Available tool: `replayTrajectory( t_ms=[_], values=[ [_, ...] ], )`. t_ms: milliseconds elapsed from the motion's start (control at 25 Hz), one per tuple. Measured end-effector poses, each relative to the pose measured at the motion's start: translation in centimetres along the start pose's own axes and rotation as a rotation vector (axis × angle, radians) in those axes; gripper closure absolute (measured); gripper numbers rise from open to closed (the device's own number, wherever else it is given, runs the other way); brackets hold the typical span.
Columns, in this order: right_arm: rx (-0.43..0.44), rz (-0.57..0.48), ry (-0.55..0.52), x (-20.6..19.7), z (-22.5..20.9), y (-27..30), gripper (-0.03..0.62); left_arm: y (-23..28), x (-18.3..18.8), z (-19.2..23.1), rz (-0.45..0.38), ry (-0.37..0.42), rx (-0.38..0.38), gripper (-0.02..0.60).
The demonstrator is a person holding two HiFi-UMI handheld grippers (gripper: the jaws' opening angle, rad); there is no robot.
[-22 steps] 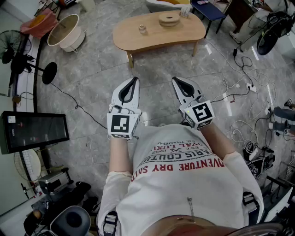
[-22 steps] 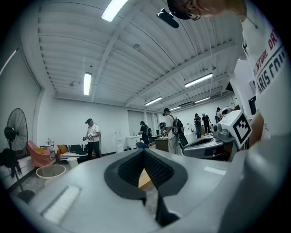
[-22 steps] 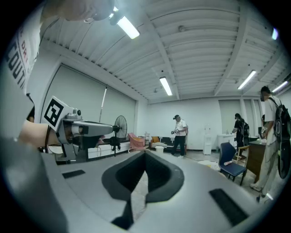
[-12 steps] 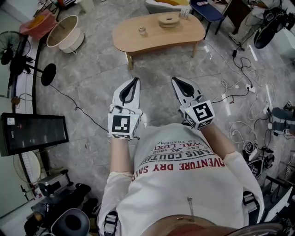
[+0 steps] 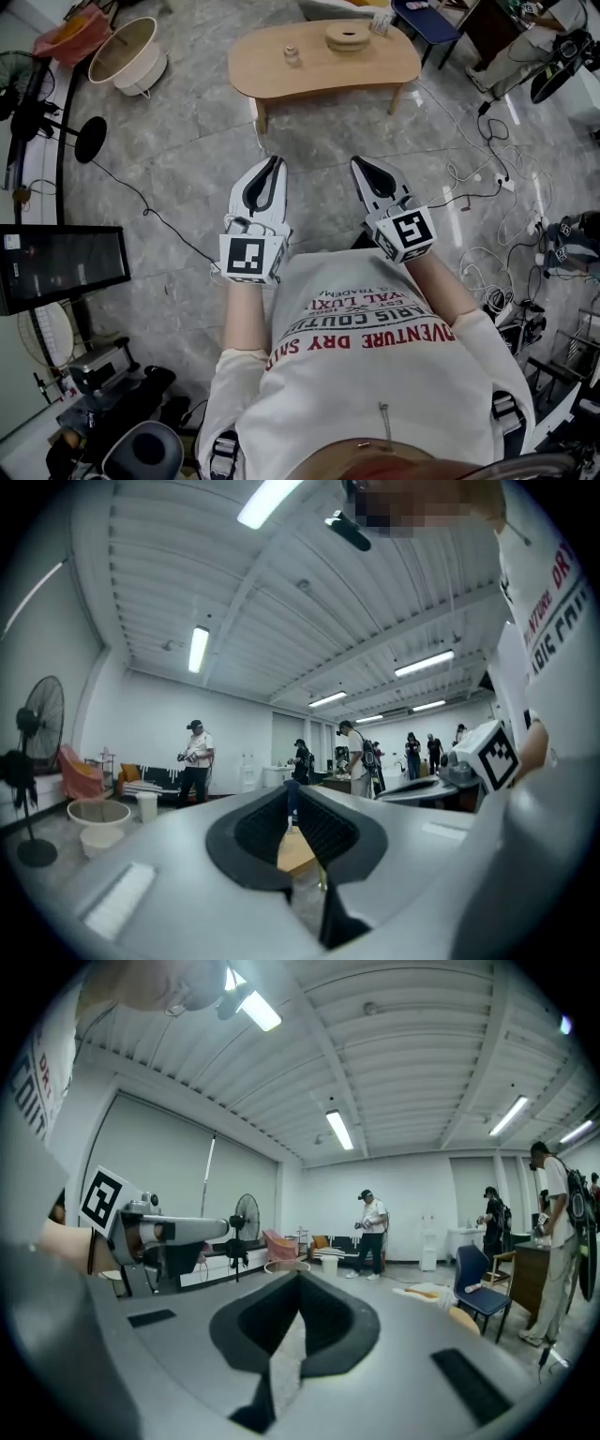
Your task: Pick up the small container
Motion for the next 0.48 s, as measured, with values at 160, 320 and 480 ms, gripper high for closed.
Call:
replayTrajectory(
  t_ms=[160, 320, 480],
  values=[
    [0.010, 0.026, 0.004, -0.5, -1.2, 1.1, 0.599, 1.1, -0.9, 1.1, 0.022, -0.059, 0.029, 0.404],
    [0.046, 0.042, 0.001, -1.2, -2.9, 3.0, 0.597, 3.3, -2.8, 1.8, 0.105, 0.009, 0.061, 0.336],
    [0.105, 0.042, -0.005, -1.9, -6.1, 6.1, 0.597, 6.9, -3.9, 3.1, 0.151, -0.010, 0.118, 0.322]
  ],
)
Point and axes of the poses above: the fingertips, and each gripper's own axes: y forward along the fingers, z to its left, x out of its top, the point moved 5 cm from there along -y, backward along the fingers, and after that the axes turned 2 degrees about -y, right-handed, at the moved point
